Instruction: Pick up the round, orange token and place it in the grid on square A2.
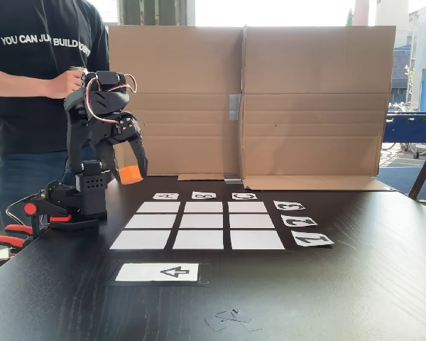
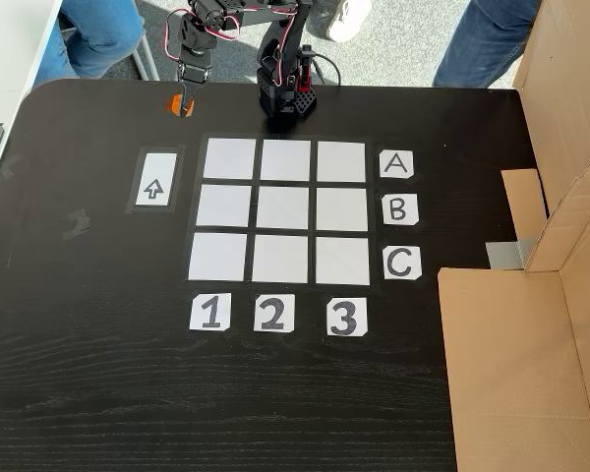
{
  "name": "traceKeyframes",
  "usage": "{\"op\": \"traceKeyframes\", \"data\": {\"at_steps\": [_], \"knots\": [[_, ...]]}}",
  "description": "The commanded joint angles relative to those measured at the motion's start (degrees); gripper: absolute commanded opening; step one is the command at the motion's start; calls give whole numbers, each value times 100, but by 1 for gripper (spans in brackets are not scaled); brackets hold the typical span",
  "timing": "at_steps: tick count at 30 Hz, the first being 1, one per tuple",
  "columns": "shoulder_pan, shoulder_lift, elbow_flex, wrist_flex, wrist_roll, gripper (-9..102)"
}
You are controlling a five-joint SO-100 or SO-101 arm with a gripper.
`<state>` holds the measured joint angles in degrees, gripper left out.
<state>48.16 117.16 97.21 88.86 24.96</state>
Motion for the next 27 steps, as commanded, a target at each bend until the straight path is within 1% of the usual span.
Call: {"op": "traceKeyframes", "data": {"at_steps": [1, 5, 9, 19, 27], "knots": [[-220, 932, 589, 44, -299, 0], [-580, 1644, 1371, 79, -589, 0], [-1011, 1978, 2004, 88, -817, 0], [-2399, 2048, 3085, 88, -853, 0], [-2962, 2004, 3665, 79, -1011, 0]]}}
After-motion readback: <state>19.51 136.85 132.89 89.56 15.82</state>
